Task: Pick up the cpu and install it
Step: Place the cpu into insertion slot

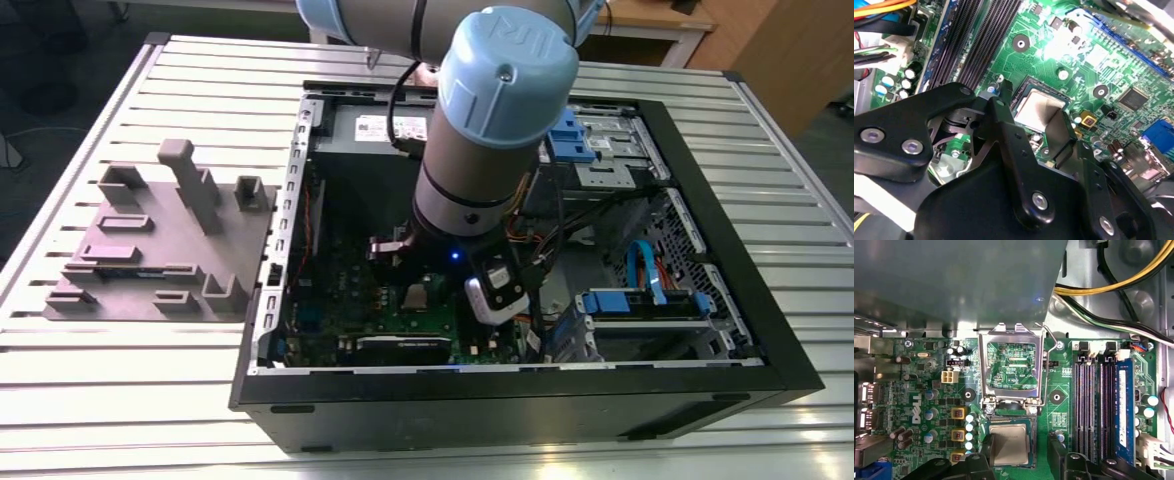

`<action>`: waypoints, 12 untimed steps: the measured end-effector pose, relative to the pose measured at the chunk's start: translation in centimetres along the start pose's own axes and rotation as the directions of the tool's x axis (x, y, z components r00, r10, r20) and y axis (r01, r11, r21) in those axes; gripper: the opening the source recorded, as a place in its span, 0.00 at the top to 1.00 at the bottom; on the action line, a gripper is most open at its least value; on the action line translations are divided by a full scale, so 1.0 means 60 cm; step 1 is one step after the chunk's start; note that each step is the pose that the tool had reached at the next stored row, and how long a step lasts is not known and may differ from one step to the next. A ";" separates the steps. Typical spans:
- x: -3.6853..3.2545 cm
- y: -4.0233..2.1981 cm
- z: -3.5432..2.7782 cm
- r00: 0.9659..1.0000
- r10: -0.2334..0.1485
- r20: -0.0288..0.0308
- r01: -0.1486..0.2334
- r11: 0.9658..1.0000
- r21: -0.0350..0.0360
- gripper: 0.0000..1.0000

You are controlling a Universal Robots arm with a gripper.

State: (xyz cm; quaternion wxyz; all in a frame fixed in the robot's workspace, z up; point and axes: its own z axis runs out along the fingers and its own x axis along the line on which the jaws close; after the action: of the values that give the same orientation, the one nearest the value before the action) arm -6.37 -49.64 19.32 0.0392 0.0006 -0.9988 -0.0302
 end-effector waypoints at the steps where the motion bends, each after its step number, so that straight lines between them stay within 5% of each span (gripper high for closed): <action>1: 0.000 0.000 -0.001 1.000 0.000 0.000 0.000 1.000 0.000 0.45; 12: 0.012 0.000 -0.003 1.000 0.000 0.000 0.000 1.000 -0.002 0.45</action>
State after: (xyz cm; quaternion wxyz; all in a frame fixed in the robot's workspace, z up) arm -7.07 -49.65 19.54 0.0391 0.0006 -0.9988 -0.0311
